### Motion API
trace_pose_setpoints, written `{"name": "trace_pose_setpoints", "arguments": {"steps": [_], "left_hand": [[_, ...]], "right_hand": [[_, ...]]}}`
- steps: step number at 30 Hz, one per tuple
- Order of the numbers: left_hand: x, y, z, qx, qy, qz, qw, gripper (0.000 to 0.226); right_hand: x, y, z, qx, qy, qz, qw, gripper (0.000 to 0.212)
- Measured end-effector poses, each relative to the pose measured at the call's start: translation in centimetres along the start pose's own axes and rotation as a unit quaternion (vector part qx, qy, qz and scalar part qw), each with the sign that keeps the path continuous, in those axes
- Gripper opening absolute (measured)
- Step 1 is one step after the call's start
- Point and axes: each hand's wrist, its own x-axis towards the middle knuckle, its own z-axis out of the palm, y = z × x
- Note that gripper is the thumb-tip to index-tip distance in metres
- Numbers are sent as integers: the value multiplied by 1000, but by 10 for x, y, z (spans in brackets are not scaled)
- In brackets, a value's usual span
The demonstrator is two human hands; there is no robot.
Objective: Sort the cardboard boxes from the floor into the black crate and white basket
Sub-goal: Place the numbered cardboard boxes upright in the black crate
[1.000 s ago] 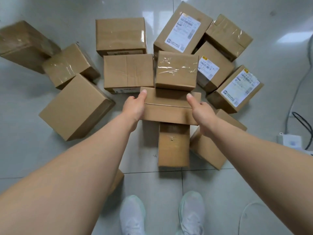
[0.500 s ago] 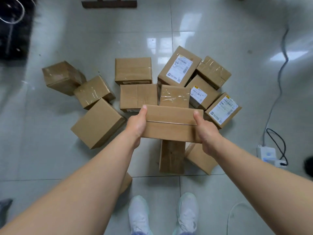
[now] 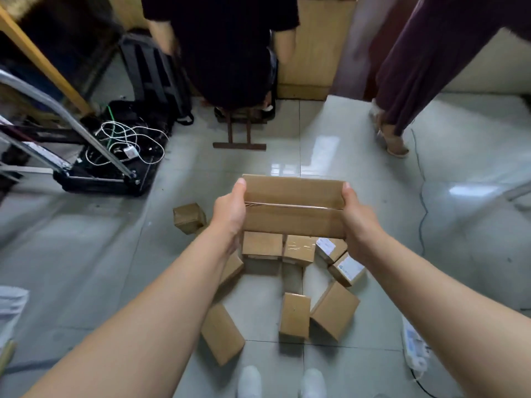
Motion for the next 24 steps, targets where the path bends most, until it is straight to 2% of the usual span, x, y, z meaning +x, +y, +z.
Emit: {"name": "trace_pose_setpoints", "arguments": {"steps": [5, 11, 13, 18, 24], "left_hand": [[-81, 71, -38, -54, 51, 42, 996, 35], [-165, 124, -78, -91, 49, 70, 992, 41], [-188, 131, -90, -104, 47, 67, 991, 45], [-231, 128, -111, -117, 59, 77, 988, 22], [-269, 122, -127, -162, 123, 85, 975, 17]], "right_hand": [[-85, -63, -11, 21, -1, -55, 998, 41], [-165, -108, -15, 55, -43, -107, 992, 40], [-183, -115, -19, 60, -45, -107, 991, 43], [-217, -127, -27, 71, -99, -104, 987, 50], [-239, -137, -26, 49, -182, -95, 977, 49]]}}
